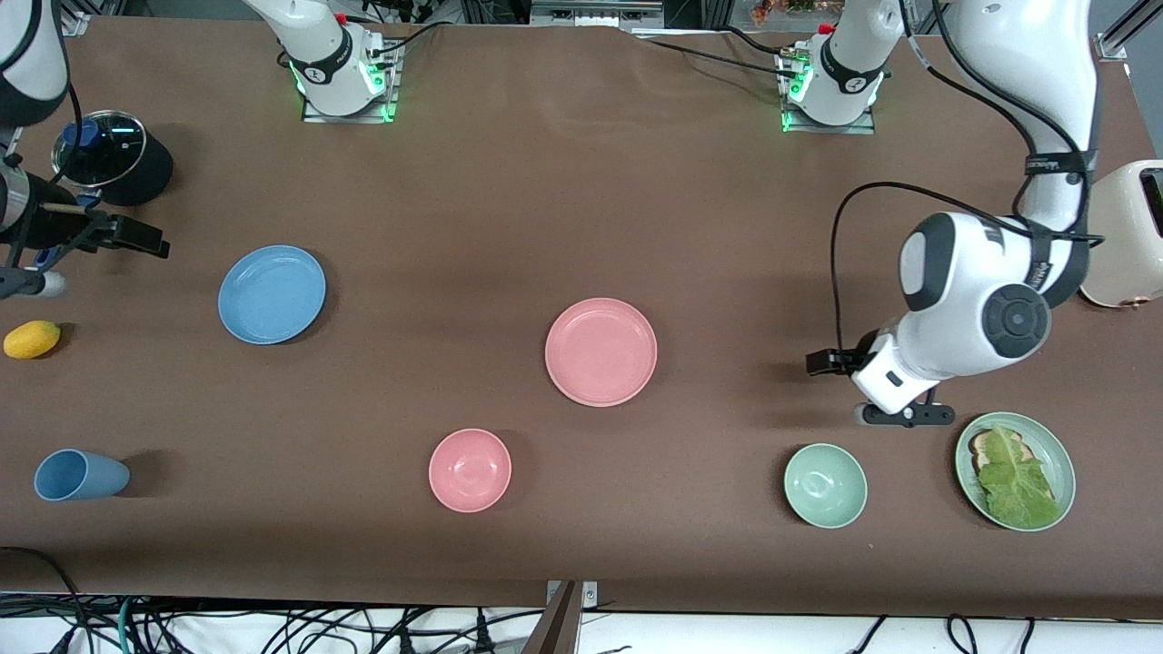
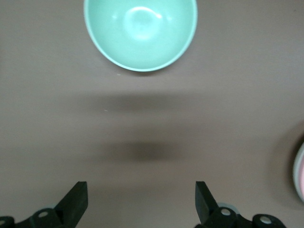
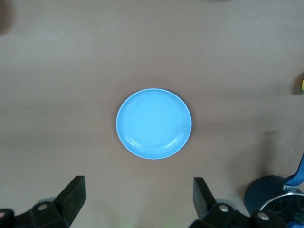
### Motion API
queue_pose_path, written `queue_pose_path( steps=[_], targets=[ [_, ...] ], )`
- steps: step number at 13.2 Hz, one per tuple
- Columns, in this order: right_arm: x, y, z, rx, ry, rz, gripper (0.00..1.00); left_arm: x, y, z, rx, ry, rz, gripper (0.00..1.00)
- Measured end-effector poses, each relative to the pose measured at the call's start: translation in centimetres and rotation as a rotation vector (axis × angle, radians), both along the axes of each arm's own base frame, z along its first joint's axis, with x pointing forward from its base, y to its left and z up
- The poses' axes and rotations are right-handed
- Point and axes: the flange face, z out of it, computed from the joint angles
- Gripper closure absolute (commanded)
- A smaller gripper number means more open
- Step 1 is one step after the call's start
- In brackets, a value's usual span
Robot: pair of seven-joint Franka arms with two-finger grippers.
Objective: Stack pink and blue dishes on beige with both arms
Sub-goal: 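Withdraw the left gripper while the right gripper reaches the blue plate, then lower the right gripper and pinch the blue plate rim while the left gripper retracts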
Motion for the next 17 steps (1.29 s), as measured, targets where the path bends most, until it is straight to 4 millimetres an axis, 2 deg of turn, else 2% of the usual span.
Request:
queue_pose_path(
  steps=[4, 6, 9, 10, 13, 17],
  targets=[
    [-0.7, -2.7, -7.5, 0.03, 0.018, -0.07, 0.0, 0.5, 5.9, -0.1, -0.004, -0.002, 0.048, 0.0],
    [-1.4, -4.7, -11.3, 0.066, 0.02, -0.126, 0.0, 0.5, 8.6, -0.1, -0.005, -0.003, 0.086, 0.0],
    [-1.9, -8.6, -18.3, 0.187, 0.024, -0.184, 0.0, 0.4, 13.1, 0.0, -0.006, -0.005, 0.152, 0.0],
    [-2.0, -9.6, -20.8, 0.226, 0.031, -0.193, 0.0, 0.4, 13.7, 0.1, -0.007, -0.007, 0.161, 0.0],
    [-2.4, -11.2, -26.2, 0.298, 0.047, -0.175, 0.0, 0.5, 12.6, 1.8, -0.018, -0.017, 0.143, 0.0],
    [-3.5, -13.4, -30.4, 0.371, 0.031, -0.13, 0.0, -2.1, 9.2, 5.2, -0.061, 0.128, 0.073, 0.0]
  ],
)
